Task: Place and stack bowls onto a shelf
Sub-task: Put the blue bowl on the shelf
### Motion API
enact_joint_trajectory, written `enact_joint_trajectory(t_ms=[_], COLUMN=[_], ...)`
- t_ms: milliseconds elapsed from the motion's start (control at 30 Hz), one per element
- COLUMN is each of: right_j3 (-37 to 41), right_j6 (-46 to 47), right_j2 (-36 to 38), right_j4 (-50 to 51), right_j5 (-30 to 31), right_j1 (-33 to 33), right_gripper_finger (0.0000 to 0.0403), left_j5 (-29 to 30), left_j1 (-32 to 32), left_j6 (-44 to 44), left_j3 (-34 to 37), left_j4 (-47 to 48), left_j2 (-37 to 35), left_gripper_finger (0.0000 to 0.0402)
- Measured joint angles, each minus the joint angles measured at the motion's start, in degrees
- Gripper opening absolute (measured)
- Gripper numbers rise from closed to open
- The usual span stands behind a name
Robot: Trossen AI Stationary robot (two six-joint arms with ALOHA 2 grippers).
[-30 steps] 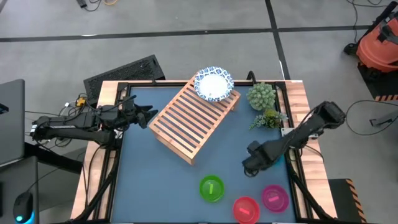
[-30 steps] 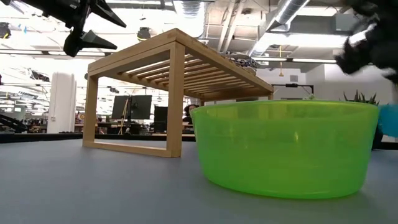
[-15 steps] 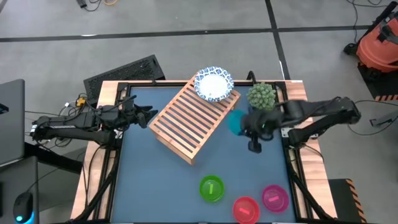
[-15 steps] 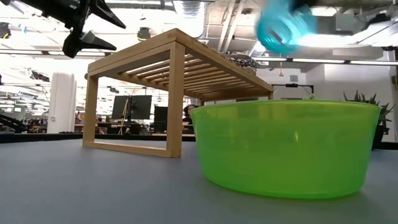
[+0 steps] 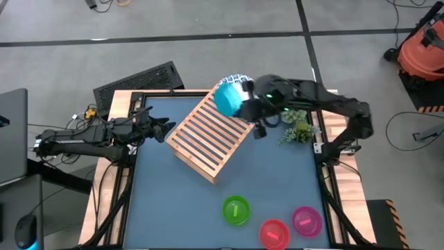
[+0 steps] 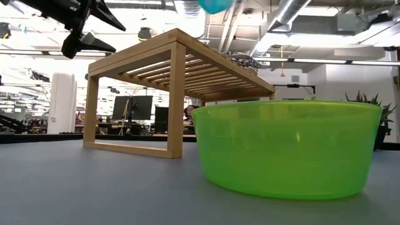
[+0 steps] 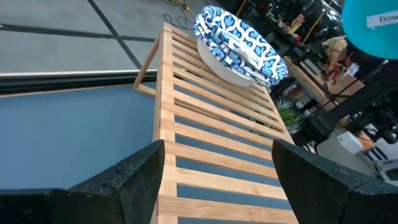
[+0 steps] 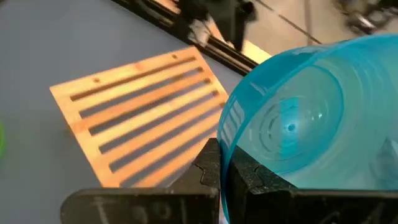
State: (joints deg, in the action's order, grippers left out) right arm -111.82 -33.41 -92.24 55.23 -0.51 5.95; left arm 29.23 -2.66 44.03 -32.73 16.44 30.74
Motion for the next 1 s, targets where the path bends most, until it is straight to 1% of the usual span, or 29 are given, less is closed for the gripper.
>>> enact_joint_trajectory(t_ms=[133, 333, 433, 567, 633, 700, 867, 1000], right_j3=[-4.95, -7.02, -7.03, -7.05, -7.05, -7.03, -7.1, -7.06], right_j6=[-3.2, -9.4, -13.17, -17.3, -19.07, -20.44, -22.64, -24.06], right_j2=[-6.77, -14.68, -17.58, -20.78, -21.62, -21.71, -21.56, -21.58], right_j4=[1.25, 5.07, 8.79, 12.39, 13.14, 14.52, 14.36, 18.43], right_j5=[-3.63, -3.78, -1.24, 4.67, 7.3, 8.23, 8.37, 8.37], right_j1=[0.34, -2.66, -3.79, -4.81, -5.24, -5.43, -5.56, -4.94], right_gripper_finger=[0.0022, 0.0022, 0.0022, 0.0022, 0.0022, 0.0022, 0.0022, 0.0022], left_j5=[-0.02, -0.04, 0.0, 0.04, 0.02, 0.04, 0.13, 0.15], left_j1=[0.0, 0.0, -0.01, -0.02, 0.0, 0.0, -0.02, 0.0], left_j6=[0.15, 0.88, 1.58, 2.62, 2.77, 2.81, 2.99, 2.99], left_j3=[0.0, 0.0, -0.02, -0.02, -0.02, -0.02, -0.02, -0.02], left_j4=[1.86, 2.85, 2.89, 3.64, 3.64, 3.57, 3.59, 3.61], left_j2=[0.02, 0.0, 0.02, 0.02, 0.02, 0.0, 0.0, 0.0], left_gripper_finger=[0.0281, 0.0281, 0.0281, 0.0281, 0.0281, 0.0281, 0.0281, 0.0281])
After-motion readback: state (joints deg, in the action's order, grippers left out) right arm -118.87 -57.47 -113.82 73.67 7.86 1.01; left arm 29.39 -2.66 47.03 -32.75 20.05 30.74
